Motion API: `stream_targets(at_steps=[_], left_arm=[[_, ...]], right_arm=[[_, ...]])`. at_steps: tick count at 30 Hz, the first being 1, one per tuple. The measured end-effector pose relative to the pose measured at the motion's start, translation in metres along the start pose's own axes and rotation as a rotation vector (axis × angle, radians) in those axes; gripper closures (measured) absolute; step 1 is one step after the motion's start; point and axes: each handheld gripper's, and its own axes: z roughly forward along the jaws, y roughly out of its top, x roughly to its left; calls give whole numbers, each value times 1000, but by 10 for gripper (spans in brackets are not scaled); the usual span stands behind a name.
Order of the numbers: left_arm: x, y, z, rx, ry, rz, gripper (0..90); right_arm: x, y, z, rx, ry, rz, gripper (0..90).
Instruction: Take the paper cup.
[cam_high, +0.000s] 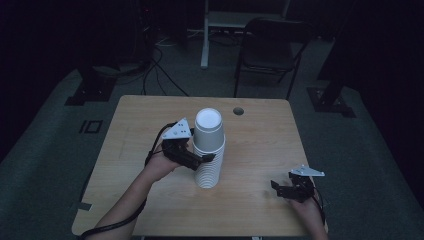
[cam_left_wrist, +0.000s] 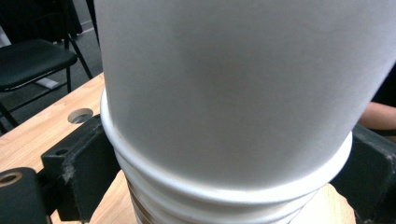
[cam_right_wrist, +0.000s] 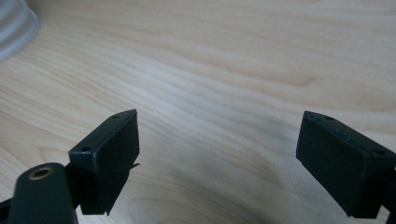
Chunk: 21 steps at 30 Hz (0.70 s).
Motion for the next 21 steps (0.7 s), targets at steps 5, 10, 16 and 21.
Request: stream_targets(at_steps=[5,10,16,21], left_arm=[[0,0,0,1,1,-2,56],[0,0,0,0,1,-1,56],[0,0,0,0,1,-2,56],[0,0,0,5,1,-1,56]], right_arm=[[4,12,-10,-42,27,-2,129],[11,31,-20,-85,50,-29,129],[26,54,-32,-119,72,-80,130],[38,72,-43,-155,90,-128,137]])
